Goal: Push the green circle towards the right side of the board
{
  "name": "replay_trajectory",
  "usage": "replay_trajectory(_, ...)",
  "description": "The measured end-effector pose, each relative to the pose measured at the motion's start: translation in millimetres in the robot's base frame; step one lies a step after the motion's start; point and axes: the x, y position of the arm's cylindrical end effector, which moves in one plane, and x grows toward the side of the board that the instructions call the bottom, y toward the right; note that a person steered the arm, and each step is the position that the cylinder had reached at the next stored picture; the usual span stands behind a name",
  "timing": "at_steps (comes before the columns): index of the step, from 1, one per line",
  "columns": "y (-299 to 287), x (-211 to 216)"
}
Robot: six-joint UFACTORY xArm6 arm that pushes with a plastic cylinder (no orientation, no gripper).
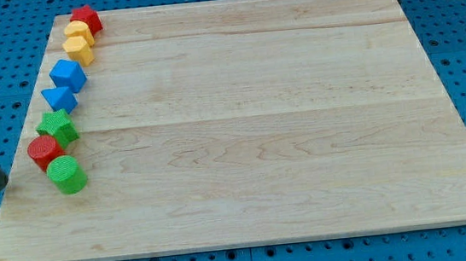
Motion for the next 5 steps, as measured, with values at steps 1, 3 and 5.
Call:
replay_trajectory(1, 28, -21)
replay_trajectory(3, 73, -22)
replay_trajectory(5, 29, -22)
